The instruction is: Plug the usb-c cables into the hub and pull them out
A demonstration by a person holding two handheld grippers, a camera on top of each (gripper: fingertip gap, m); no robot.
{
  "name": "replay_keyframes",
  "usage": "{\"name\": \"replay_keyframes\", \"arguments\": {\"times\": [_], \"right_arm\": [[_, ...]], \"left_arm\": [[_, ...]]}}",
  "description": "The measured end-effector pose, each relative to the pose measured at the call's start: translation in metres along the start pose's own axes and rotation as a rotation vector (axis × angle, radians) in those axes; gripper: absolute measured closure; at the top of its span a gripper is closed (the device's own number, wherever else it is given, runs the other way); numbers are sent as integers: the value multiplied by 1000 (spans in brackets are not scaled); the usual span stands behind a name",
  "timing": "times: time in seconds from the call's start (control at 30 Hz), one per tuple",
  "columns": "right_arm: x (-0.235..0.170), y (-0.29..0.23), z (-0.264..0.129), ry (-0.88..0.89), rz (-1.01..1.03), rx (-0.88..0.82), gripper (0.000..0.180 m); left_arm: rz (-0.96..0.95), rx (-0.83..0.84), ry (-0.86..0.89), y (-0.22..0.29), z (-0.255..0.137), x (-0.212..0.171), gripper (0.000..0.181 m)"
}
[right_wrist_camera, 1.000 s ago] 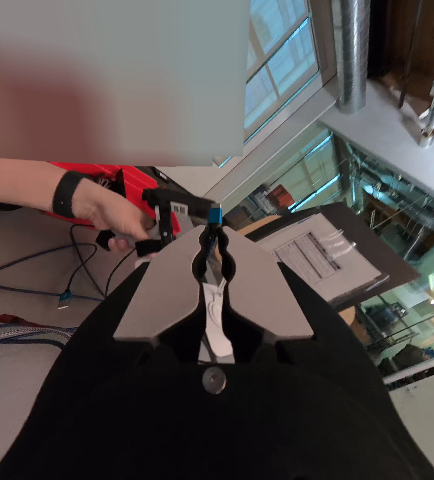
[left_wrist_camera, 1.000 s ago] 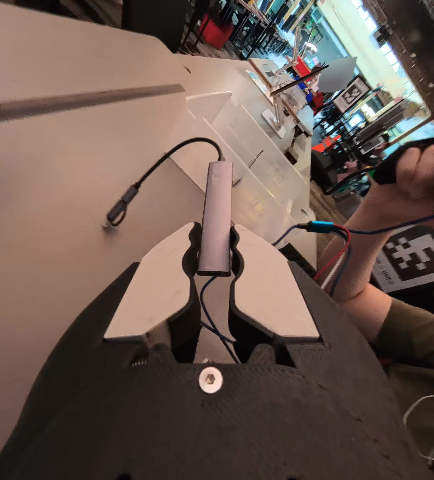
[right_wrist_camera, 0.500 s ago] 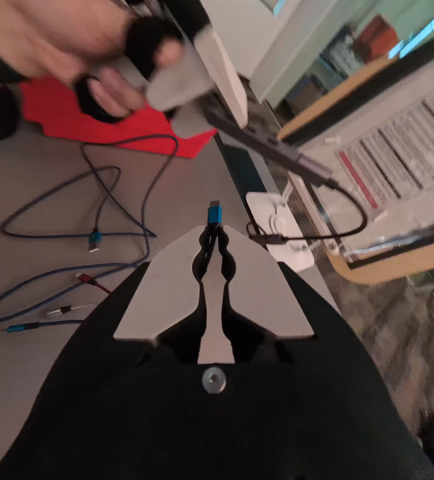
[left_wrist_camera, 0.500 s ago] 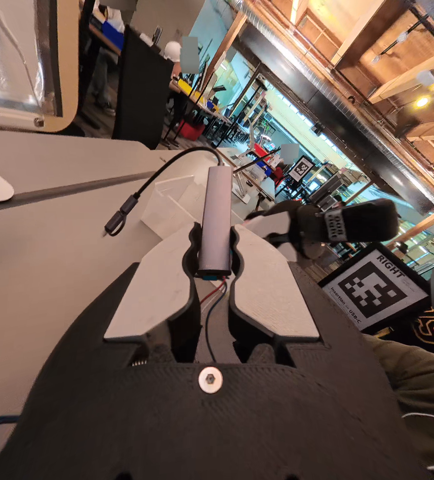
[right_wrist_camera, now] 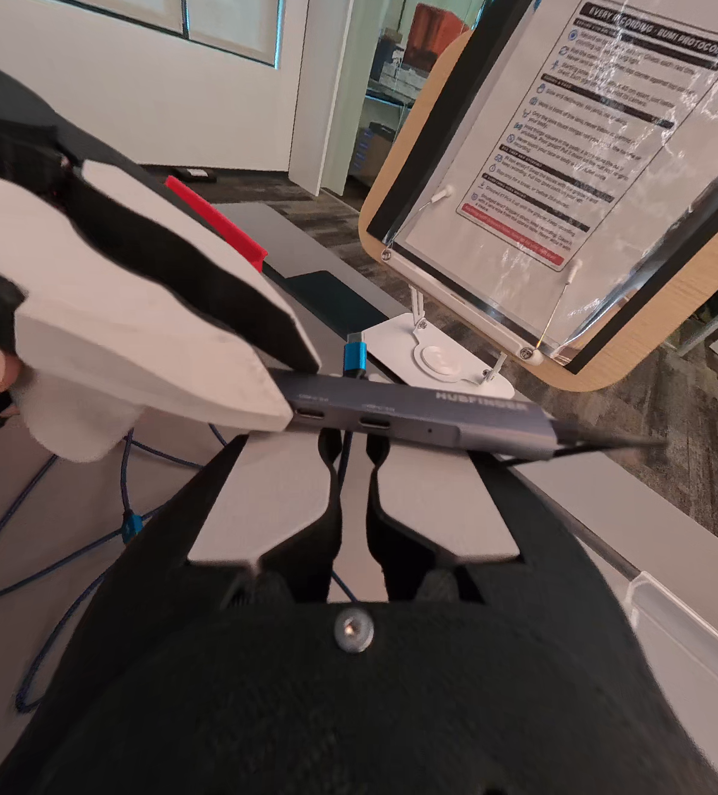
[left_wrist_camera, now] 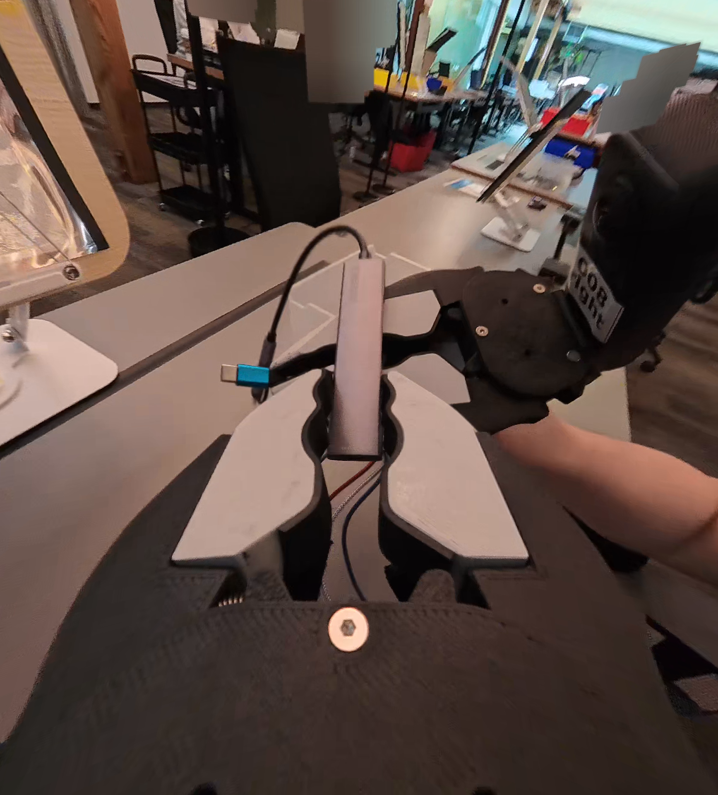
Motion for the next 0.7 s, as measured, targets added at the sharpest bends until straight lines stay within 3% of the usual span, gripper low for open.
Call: {"name": "replay_keyframes", "arguments": {"times": [0.23,0.5,0.57,0.7], "right_arm": [[2,-9,1,71,-93,-34,174],[2,-14,1,97,-221,-83,173],[1,-12,2,91,-216,-77,173],[2,-9,0,68,-228,-77,173]], "left_arm": [[120,131,-136,6,-7,-4,158],[143,54,-169,5,-8,-9,162],[245,120,-137,-1,-9,-5,172],[498,301,-111,-4,-14,3,172]]}}
Point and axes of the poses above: each gripper's, where its closed fingertips meet, z out along the fingers, x out of its top, y = z × x across the jaws, the point moved 4 cm from there along -z, back along the fingers, and after that the axes turned 1 degree about -y, right-handed, at the moved point
